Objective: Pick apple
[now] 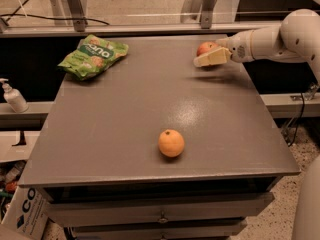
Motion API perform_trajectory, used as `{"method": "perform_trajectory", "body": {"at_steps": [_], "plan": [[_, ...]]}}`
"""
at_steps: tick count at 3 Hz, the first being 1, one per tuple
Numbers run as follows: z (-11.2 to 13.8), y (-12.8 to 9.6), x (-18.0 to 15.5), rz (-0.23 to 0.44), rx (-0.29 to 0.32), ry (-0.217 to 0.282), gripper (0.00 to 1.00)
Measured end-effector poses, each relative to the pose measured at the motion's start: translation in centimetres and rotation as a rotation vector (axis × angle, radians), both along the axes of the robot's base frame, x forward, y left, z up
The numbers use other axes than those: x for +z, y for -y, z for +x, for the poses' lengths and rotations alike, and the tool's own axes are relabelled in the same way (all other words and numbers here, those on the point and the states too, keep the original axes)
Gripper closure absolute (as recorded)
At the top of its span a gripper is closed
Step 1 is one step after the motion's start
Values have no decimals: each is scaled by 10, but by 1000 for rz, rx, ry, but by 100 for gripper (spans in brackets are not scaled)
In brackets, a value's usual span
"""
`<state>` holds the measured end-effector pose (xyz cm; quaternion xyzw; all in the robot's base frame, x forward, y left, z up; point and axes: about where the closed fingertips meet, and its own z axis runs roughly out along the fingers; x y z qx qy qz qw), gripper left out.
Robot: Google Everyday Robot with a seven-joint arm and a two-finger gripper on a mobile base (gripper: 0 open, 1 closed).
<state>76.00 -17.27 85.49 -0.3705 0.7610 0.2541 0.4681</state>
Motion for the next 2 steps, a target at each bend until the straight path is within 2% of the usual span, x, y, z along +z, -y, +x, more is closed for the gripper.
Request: {"method": "perform_trajectory", "body": {"at_steps": [2], "plan": [[4, 7, -11, -11, -16, -4, 64]]}}
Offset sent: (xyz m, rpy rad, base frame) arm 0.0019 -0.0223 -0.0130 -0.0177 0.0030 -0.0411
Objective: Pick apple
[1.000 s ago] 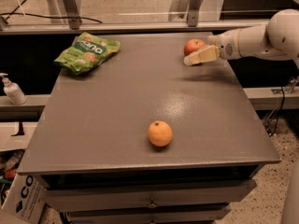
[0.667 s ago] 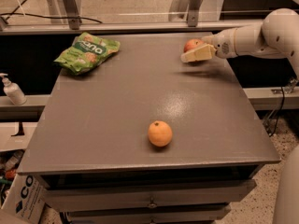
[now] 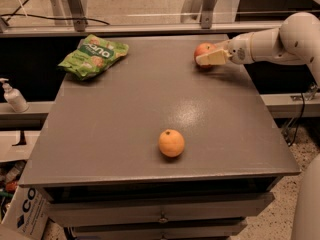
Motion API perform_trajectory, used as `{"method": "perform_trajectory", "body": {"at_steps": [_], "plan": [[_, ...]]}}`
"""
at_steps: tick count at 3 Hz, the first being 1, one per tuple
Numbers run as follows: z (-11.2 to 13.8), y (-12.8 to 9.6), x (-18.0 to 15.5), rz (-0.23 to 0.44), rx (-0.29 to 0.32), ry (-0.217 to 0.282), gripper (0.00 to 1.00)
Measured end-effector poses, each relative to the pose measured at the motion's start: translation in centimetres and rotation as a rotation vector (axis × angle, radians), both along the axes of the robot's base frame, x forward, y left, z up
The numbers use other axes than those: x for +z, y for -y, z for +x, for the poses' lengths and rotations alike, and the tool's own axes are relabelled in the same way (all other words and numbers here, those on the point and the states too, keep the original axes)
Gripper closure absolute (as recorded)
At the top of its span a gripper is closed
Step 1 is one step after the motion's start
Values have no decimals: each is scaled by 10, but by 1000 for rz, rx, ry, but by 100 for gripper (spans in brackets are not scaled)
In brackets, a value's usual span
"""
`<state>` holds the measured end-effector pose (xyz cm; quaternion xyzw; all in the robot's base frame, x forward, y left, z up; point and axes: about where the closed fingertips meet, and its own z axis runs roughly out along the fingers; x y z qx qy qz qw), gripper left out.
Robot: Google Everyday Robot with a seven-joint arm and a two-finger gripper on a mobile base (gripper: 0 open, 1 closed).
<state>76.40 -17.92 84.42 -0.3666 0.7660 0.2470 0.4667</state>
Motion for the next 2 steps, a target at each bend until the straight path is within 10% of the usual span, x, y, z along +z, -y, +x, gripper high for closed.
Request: {"method": "perform_trajectory", "body": {"at_steps": [2], "plan": [[-19, -15, 31, 32, 89, 27, 100]]}}
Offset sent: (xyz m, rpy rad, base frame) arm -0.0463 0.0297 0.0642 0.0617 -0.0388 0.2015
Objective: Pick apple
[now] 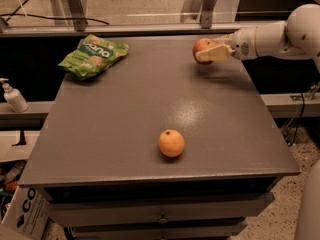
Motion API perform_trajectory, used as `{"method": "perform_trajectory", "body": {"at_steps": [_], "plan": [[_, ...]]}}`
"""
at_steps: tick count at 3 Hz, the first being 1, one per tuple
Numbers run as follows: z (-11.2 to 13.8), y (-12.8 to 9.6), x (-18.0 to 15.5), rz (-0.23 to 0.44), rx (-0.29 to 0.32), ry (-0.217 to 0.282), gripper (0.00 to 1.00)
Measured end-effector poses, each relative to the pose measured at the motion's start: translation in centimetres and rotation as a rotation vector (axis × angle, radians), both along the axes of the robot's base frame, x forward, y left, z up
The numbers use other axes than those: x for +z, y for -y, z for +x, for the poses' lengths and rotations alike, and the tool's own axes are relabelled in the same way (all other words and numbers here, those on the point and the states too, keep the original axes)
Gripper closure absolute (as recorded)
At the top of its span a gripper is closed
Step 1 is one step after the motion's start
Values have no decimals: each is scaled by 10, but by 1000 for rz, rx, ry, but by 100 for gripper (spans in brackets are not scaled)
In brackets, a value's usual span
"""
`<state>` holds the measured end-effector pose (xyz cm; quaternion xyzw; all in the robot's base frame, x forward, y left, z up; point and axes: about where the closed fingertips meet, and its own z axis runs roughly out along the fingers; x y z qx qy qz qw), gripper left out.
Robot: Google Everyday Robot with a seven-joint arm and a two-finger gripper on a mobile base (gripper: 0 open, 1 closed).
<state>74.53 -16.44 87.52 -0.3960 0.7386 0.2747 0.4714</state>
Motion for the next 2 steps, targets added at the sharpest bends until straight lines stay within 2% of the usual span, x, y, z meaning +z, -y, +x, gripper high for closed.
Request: {"method": "perform_trajectory", "body": {"at_steps": [1, 2], "plan": [[-25, -19, 22, 31, 94, -6, 100], [-44, -32, 36, 51, 163, -15, 100]]}}
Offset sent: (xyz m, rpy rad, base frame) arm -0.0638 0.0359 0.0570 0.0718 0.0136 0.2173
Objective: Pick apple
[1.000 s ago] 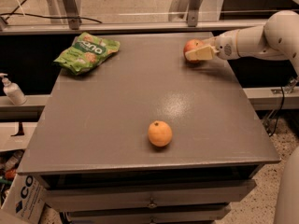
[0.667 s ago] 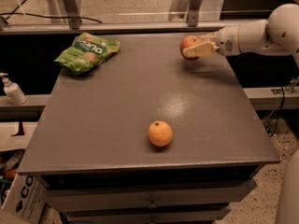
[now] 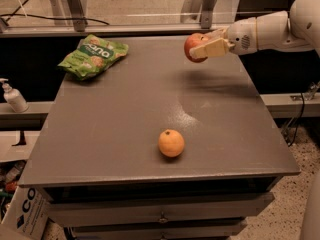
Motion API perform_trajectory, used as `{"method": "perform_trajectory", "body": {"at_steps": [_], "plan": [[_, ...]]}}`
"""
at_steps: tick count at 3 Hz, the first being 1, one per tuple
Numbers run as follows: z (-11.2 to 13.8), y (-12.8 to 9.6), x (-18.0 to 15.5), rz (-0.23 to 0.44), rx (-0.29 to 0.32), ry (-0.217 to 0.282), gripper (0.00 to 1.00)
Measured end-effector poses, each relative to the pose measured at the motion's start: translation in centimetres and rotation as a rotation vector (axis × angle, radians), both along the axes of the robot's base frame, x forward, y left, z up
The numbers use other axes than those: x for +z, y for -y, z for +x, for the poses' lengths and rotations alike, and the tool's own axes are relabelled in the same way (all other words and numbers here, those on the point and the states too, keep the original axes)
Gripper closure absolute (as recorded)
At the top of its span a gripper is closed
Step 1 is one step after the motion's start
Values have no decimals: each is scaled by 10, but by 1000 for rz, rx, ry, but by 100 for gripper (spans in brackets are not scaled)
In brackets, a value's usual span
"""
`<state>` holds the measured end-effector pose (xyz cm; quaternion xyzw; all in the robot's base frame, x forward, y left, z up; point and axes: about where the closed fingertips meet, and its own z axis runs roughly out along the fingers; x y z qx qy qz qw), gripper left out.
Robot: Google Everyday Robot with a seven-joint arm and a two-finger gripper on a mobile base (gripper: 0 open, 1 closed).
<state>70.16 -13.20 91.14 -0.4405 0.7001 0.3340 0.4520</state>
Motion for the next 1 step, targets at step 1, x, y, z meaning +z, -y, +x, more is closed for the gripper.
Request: {"method": "perform_trajectory", "body": {"at_steps": [1], "plan": [[0, 0, 0, 0, 0, 0, 100]]}}
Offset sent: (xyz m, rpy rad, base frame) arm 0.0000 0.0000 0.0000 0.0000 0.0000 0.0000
